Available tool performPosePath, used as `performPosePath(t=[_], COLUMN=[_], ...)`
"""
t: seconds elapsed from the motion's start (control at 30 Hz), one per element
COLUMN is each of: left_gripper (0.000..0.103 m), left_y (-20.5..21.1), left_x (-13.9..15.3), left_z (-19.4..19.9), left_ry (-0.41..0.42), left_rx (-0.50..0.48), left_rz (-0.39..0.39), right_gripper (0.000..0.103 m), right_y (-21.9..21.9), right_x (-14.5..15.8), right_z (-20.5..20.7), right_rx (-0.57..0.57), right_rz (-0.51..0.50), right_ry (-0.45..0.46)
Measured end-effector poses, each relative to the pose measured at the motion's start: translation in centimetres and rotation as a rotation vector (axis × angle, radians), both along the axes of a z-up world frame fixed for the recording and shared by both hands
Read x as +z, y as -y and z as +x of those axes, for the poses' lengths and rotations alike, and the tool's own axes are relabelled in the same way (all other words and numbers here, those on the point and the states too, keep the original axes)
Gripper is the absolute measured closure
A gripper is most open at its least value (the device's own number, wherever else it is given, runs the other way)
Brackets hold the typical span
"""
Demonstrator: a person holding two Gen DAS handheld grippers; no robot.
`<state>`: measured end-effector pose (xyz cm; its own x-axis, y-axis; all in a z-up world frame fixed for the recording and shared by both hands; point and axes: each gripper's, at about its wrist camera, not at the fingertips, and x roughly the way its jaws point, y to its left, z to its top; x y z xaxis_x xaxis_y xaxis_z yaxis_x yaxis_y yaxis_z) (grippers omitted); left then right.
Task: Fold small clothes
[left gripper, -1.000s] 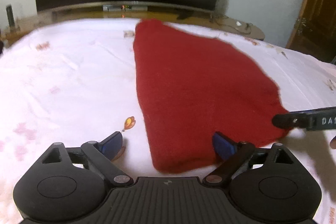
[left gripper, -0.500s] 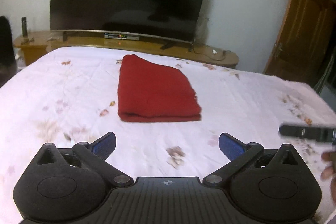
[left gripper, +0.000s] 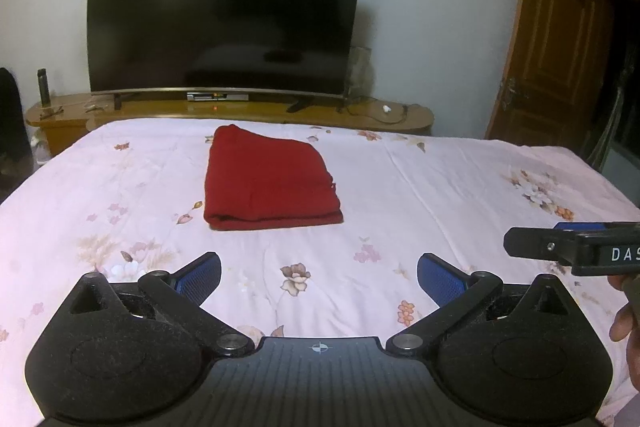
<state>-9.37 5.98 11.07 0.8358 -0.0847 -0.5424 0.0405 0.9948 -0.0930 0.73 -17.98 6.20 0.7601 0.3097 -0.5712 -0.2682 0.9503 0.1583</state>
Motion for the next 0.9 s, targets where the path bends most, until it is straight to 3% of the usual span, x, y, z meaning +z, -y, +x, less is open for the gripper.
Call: performPosePath(t=[0.9], left_gripper=[0.0], left_y=[1.0], left_x=[1.3], left_z=[0.1], left_ry=[0.038], left_rx=[0.011], left_rz=[0.018], right_gripper=[0.001], right_y=[0.0], right_x=[1.1], right_z=[-0.9], right_rx=[0.016], right_rz=[-0.012], right_ry=[0.034])
